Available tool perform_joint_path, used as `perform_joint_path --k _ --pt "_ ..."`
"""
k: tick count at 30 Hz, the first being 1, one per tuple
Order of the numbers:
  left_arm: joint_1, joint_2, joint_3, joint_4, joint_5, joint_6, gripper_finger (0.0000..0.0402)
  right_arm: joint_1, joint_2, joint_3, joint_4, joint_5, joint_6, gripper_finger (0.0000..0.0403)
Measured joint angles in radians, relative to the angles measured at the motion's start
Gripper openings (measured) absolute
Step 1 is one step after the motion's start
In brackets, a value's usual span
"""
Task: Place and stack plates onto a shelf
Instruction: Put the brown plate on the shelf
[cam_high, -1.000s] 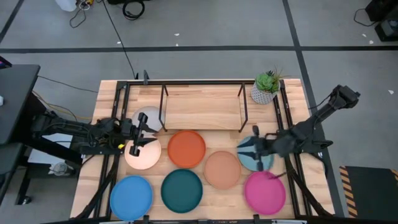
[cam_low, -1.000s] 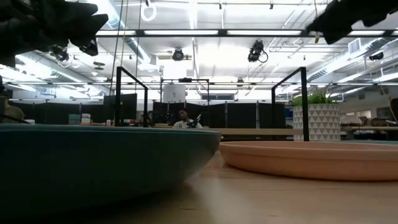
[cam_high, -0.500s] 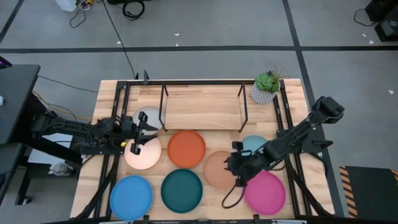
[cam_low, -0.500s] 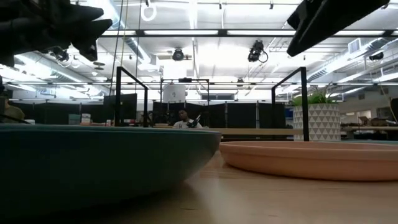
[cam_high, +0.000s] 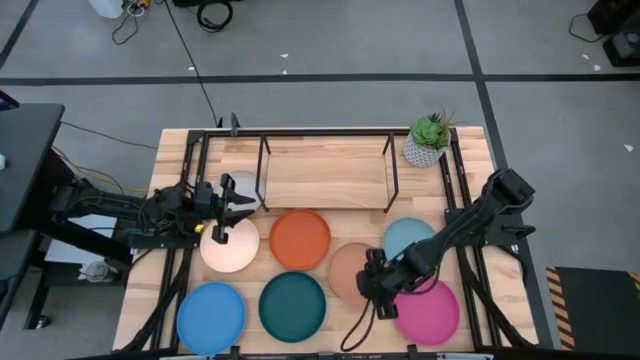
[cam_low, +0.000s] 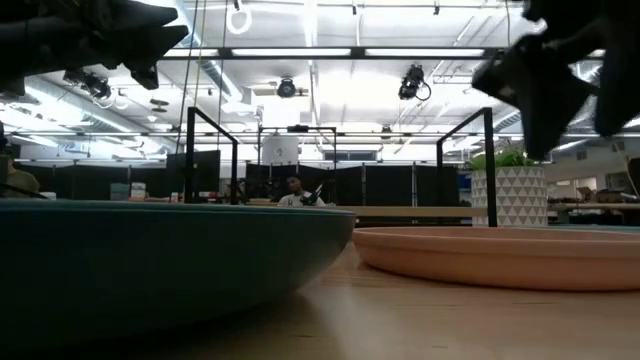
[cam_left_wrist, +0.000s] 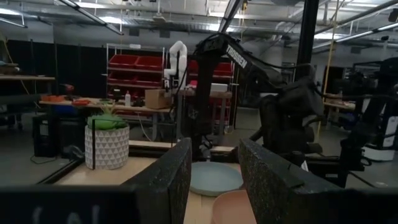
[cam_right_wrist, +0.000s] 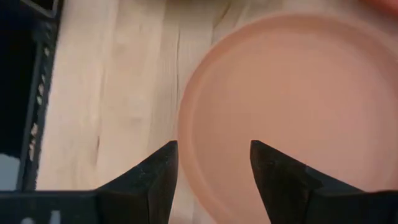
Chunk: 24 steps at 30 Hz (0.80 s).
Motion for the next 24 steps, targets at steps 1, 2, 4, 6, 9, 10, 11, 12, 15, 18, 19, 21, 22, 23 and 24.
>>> perform_joint_path --k 1,2,4,6,9,10,11,12,15,18,19,21,22,23,24 --pt "0.000 0.000 0.000 0.001 0.000 0.001 0.0142 0.003 0.012 0.000 -0.004 -0.004 -0.007 0.0202" --pt "0.000 0.000 0.000 0.001 0.000 0.002 0.0142 0.006 0.024 0.000 -0.006 -0.012 -0.013 0.0199" --pt "0.000 0.000 0.000 0.000 0.000 0.002 0.0142 0.011 0.042 0.000 -0.011 -0.025 -0.028 0.0191" --pt "0.000 0.000 0.000 0.001 0.000 0.001 0.0142 0.017 0.058 0.000 -0.011 -0.033 -0.048 0.0185" --pt "0.000 0.000 0.002 0.001 0.000 0.003 0.0142 0.028 0.073 0.000 -0.017 -0.037 -0.070 0.0177" --pt "0.000 0.000 0.002 0.000 0.000 0.003 0.0142 0.034 0.073 0.000 -0.022 -0.037 -0.075 0.0174" --pt "0.000 0.000 0.002 0.000 0.000 0.004 0.0142 0.040 0.072 0.000 -0.025 -0.037 -0.077 0.0172" --pt "0.000 0.000 0.002 0.000 0.000 0.004 0.0142 0.046 0.072 0.000 -0.031 -0.031 -0.077 0.0170" --pt "0.000 0.000 0.002 0.000 0.000 0.005 0.0142 0.063 0.072 0.000 -0.058 -0.019 -0.089 0.0164" --pt "0.000 0.000 0.002 -0.004 0.000 0.005 0.0142 0.078 0.088 -0.002 -0.070 -0.002 -0.098 0.0160" --pt "0.000 0.000 0.002 -0.006 0.000 0.005 0.0142 0.082 0.096 -0.004 -0.084 0.005 -0.102 0.0160" --pt "0.000 0.000 0.002 -0.005 0.000 0.005 0.0142 0.088 0.119 -0.004 -0.081 0.006 -0.114 0.0160" --pt "0.000 0.000 0.002 -0.006 0.000 0.005 0.0142 0.089 0.129 -0.004 -0.081 0.006 -0.121 0.0160" --pt "0.000 0.000 0.002 -0.006 0.000 0.005 0.0142 0.089 0.138 -0.004 -0.081 0.006 -0.127 0.0160" --pt "0.000 0.000 0.002 -0.005 0.000 0.005 0.0142 0.089 0.148 -0.004 -0.081 0.006 -0.134 0.0160"
